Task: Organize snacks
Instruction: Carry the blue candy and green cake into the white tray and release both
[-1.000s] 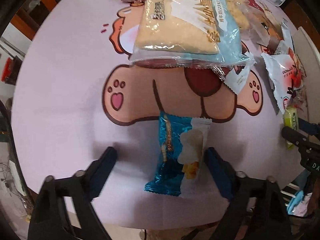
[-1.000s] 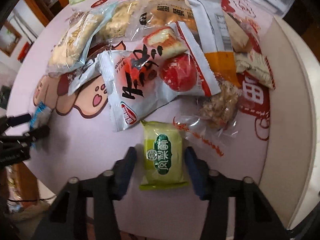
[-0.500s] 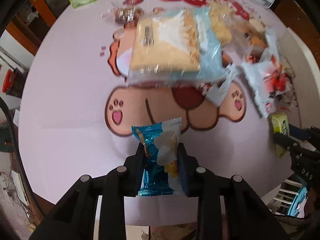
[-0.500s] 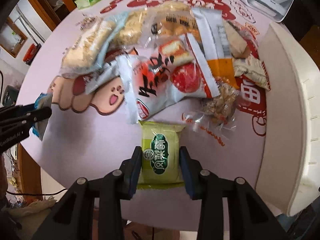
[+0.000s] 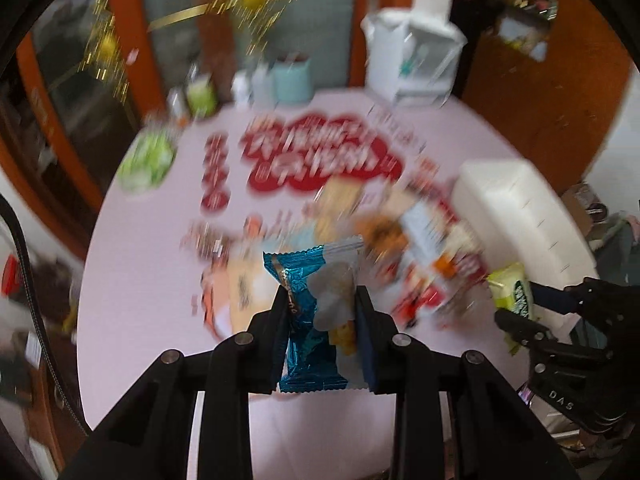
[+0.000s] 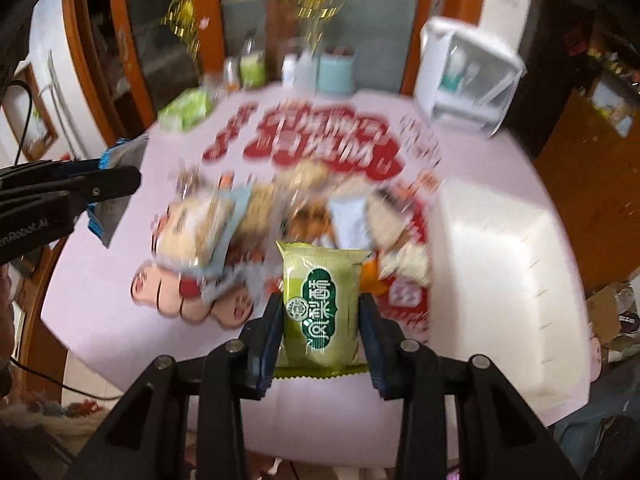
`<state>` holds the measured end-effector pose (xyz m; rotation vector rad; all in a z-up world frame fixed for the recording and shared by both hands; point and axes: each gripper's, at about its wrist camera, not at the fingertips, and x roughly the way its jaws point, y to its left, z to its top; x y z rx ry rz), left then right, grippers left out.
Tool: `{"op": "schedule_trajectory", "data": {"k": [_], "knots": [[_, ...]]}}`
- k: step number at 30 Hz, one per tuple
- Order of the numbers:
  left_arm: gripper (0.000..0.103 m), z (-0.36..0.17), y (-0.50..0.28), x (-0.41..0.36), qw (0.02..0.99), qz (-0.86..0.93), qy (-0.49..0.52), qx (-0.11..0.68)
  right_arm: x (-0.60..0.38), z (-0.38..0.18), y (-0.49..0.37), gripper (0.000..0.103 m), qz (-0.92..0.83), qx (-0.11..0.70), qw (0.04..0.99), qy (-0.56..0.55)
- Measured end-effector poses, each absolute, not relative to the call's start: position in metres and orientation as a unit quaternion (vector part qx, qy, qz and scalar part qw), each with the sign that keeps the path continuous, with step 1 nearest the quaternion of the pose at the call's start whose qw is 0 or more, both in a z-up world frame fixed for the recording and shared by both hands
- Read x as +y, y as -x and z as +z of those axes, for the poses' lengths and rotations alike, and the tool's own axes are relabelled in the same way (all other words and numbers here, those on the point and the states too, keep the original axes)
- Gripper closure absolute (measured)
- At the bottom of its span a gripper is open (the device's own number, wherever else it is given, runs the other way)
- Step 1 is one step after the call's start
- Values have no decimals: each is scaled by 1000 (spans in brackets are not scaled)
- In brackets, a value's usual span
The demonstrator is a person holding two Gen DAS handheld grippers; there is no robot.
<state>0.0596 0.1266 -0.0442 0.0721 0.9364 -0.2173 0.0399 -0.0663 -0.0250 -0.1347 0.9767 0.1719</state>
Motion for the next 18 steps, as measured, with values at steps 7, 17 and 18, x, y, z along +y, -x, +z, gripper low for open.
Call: {"op": "schedule_trajectory", "data": {"k": [7, 17, 18], "knots": [[75, 8, -67, 86, 902, -178, -49, 390, -104, 20, -34, 66, 21, 428, 903, 43], [75, 37, -79, -26, 901, -252, -70, 346, -207, 51, -20, 65, -57, 393, 918, -5], [75, 38, -79, -39, 901, -254, -71, 345, -217, 50, -21, 65, -60, 397, 916, -10]]}}
